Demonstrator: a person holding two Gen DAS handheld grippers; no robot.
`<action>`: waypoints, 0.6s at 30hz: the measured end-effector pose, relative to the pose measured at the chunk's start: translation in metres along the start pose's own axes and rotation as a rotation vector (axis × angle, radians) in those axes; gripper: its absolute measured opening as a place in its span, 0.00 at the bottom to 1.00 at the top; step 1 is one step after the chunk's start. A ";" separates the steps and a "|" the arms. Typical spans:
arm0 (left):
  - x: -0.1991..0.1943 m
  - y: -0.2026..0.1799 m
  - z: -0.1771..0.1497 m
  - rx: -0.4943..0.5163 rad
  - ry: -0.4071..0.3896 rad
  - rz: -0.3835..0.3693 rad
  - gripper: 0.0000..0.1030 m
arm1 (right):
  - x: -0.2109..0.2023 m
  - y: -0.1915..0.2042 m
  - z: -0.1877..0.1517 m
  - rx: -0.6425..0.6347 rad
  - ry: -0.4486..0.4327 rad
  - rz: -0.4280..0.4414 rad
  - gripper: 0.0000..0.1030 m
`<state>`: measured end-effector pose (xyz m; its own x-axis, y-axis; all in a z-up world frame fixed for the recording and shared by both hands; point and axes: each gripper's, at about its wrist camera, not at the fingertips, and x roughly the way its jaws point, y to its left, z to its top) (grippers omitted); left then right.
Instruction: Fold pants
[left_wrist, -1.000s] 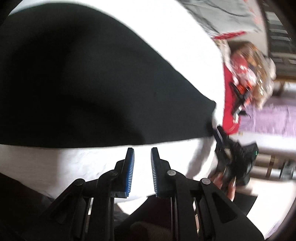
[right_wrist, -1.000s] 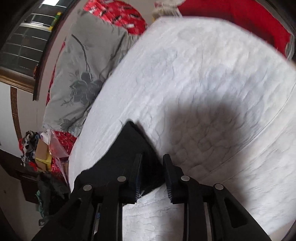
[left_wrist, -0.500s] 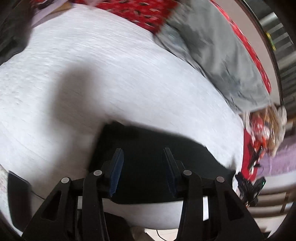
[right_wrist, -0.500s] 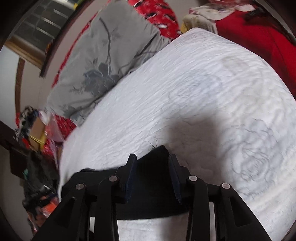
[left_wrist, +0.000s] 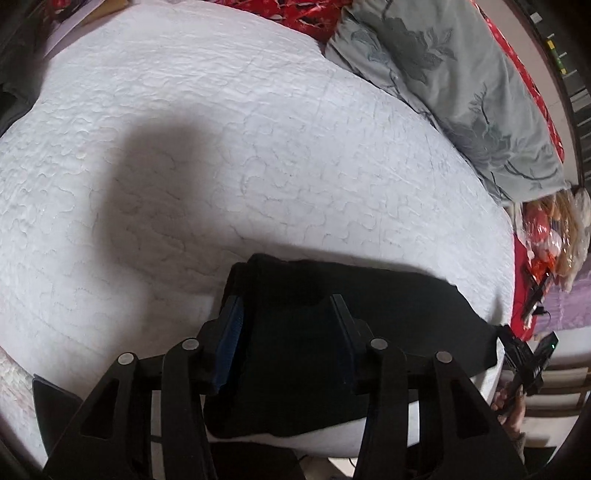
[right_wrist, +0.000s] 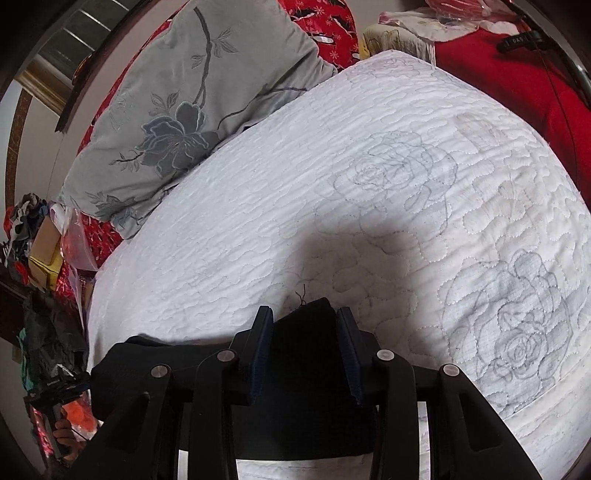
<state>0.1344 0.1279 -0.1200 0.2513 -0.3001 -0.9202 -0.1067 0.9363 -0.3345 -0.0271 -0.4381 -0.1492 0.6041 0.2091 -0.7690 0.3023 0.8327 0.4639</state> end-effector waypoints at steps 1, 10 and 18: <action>0.001 -0.001 0.001 0.000 -0.008 0.016 0.41 | 0.001 0.001 0.000 -0.014 -0.003 -0.006 0.37; -0.001 0.014 0.008 -0.023 -0.067 0.142 0.12 | -0.004 0.001 0.006 -0.017 -0.060 0.017 0.06; -0.017 0.046 0.003 -0.125 -0.027 -0.091 0.16 | 0.008 -0.004 0.002 0.013 -0.014 -0.036 0.12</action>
<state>0.1280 0.1767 -0.1194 0.2914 -0.3755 -0.8798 -0.2010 0.8752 -0.4401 -0.0221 -0.4412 -0.1564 0.6031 0.1713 -0.7791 0.3335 0.8331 0.4413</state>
